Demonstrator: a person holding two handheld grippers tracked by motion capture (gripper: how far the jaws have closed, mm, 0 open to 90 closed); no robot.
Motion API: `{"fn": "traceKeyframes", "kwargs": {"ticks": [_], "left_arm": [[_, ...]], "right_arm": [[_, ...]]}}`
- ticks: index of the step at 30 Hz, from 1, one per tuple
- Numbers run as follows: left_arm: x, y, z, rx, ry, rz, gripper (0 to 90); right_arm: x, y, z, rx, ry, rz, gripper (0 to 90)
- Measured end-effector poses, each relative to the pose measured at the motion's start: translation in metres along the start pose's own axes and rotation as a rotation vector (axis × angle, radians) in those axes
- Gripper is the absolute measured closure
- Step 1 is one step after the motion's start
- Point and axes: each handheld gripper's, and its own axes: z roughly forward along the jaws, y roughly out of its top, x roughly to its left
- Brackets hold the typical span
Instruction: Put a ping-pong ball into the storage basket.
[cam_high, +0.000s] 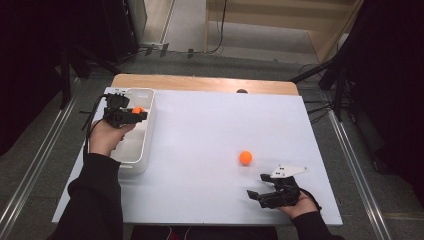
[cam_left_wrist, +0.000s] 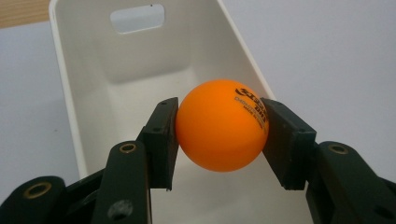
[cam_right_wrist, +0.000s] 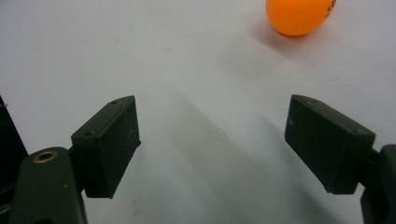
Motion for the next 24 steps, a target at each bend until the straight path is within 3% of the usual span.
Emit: {"fn": "traceKeyframes", "kwargs": {"ticks": [5, 10, 17, 24], "left_arm": [[0.000, 0.000, -0.001, 0.000, 0.001, -0.011, 49.3], [-0.001, 0.009, -0.013, -0.027, -0.048, -0.075, 36.8], [-0.007, 0.015, -0.022, -0.030, -0.078, -0.056, 30.5], [-0.018, 0.019, -0.027, -0.050, -0.151, -0.022, 27.4]], "right_arm": [[0.000, 0.000, 0.000, 0.000, 0.000, 0.000, 16.4], [0.000, 0.000, 0.000, 0.000, 0.001, 0.000, 16.4], [0.000, 0.000, 0.000, 0.000, 0.001, -0.001, 16.4], [0.001, 0.001, 0.000, 0.003, 0.004, 0.002, 16.4]]}}
